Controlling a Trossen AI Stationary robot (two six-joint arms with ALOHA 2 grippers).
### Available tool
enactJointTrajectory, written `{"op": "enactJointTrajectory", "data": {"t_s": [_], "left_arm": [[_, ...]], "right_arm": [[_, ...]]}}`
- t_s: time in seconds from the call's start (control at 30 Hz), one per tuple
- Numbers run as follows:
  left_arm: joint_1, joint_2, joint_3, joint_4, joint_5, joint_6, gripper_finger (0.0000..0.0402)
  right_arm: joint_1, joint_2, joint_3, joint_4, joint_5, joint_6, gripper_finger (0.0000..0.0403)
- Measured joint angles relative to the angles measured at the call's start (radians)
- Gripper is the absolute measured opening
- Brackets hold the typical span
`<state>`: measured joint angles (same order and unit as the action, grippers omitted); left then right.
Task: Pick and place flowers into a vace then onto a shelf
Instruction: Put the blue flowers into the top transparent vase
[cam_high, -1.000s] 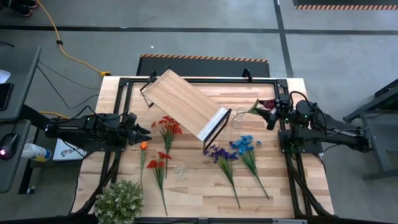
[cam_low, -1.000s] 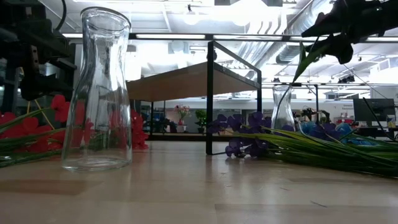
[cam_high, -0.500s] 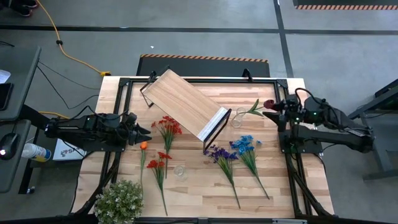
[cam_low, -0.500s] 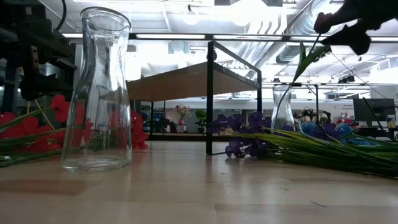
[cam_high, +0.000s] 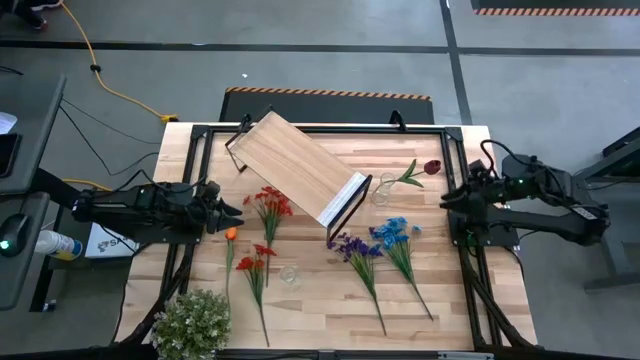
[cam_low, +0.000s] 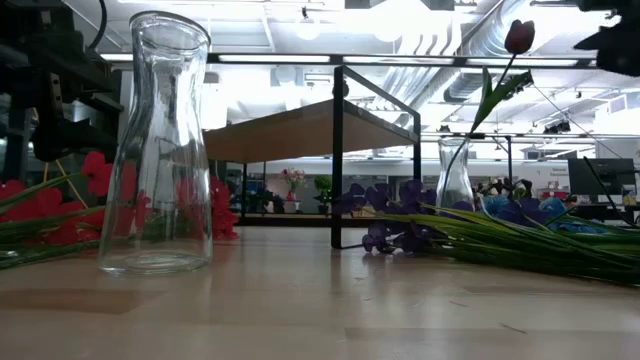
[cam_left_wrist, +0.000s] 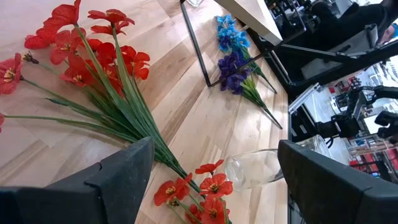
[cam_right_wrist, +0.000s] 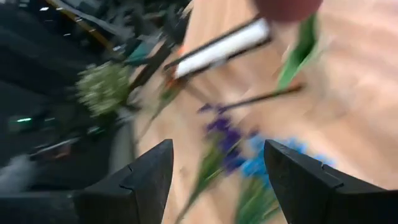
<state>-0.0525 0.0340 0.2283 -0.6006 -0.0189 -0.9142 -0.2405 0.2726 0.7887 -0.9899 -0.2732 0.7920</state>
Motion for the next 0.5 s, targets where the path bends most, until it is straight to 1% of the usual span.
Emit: {"op": "enactJointTrajectory", "data": {"t_s": [0.07, 0.17, 0.5], "left_arm": [[0.000, 0.000, 0.000, 0.000, 0.000, 0.000, 0.0376], [0.000, 0.000, 0.000, 0.000, 0.000, 0.000, 0.0376], [0.000, 0.000, 0.000, 0.000, 0.000, 0.000, 0.0376]], "right_arm": [[0.000, 0.001, 0.000, -0.023, -0.045, 0.054, 0.0240], [0.000, 0.002, 0.000, -0.039, -0.078, 0.105, 0.0240], [0.000, 0.002, 0.000, -0.038, -0.105, 0.192, 0.0240]]}}
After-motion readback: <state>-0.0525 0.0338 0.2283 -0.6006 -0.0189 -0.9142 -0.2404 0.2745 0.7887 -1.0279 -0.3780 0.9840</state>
